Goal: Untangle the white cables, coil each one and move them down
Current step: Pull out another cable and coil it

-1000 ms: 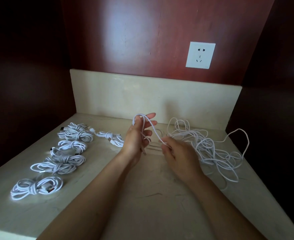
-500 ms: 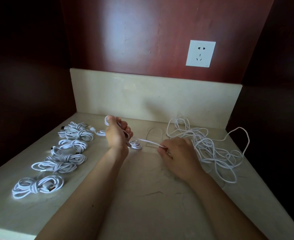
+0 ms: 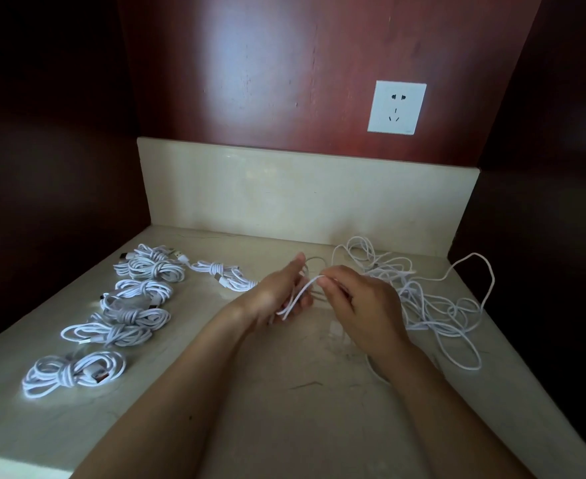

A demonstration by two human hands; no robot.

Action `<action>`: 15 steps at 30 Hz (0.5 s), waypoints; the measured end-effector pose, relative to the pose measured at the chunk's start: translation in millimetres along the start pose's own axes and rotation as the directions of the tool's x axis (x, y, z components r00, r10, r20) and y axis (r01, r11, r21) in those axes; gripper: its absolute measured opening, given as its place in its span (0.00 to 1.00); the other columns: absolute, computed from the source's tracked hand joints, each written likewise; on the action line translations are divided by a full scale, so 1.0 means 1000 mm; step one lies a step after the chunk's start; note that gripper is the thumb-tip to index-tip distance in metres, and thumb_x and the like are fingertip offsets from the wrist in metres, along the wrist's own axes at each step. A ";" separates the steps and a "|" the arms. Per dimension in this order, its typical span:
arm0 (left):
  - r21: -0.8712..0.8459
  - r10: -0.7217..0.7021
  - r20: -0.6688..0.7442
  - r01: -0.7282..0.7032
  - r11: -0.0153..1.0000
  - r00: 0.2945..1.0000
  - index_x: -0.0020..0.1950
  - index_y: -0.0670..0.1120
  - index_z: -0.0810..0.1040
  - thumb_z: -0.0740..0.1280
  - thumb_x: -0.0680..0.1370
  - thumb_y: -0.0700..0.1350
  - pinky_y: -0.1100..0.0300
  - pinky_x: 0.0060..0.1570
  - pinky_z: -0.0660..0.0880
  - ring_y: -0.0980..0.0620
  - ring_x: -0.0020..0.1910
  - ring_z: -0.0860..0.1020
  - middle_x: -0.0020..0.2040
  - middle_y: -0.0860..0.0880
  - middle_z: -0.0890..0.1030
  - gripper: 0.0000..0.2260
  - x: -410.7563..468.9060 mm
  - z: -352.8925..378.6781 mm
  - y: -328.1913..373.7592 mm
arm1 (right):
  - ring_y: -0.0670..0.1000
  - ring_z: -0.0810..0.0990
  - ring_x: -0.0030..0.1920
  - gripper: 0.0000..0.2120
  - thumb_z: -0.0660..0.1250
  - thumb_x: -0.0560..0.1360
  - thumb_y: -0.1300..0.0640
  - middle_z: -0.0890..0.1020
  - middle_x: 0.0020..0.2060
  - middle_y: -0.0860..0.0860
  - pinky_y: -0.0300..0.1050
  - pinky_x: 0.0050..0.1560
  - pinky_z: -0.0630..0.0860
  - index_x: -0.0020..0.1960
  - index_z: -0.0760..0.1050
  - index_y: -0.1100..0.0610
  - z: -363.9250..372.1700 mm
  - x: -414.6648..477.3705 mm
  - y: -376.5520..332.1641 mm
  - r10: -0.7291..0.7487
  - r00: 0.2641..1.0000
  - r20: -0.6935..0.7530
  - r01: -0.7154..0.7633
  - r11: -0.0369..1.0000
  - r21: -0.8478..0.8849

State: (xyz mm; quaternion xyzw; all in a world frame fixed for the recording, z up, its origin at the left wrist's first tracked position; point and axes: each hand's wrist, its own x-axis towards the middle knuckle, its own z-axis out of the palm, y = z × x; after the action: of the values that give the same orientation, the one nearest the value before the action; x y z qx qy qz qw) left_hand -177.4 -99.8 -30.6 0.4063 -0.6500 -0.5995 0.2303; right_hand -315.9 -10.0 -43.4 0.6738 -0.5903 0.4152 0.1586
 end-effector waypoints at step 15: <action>0.251 0.296 0.061 -0.302 0.920 0.953 0.33 0.48 0.66 0.54 0.84 0.54 0.62 0.28 0.62 0.58 0.23 0.64 0.23 0.55 0.66 0.21 -0.019 0.011 0.007 | 0.50 0.79 0.38 0.04 0.56 0.79 0.49 0.80 0.38 0.47 0.52 0.38 0.75 0.52 0.68 0.46 0.007 -0.003 0.014 0.172 0.983 0.064 -0.179 0.974 0.137</action>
State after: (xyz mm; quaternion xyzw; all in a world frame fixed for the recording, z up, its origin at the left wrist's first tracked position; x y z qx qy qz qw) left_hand -177.4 -78.2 -22.6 0.3221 -0.7792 -0.4722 0.2572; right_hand -326.0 -16.9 -53.7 0.6392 -0.6203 0.4509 0.0576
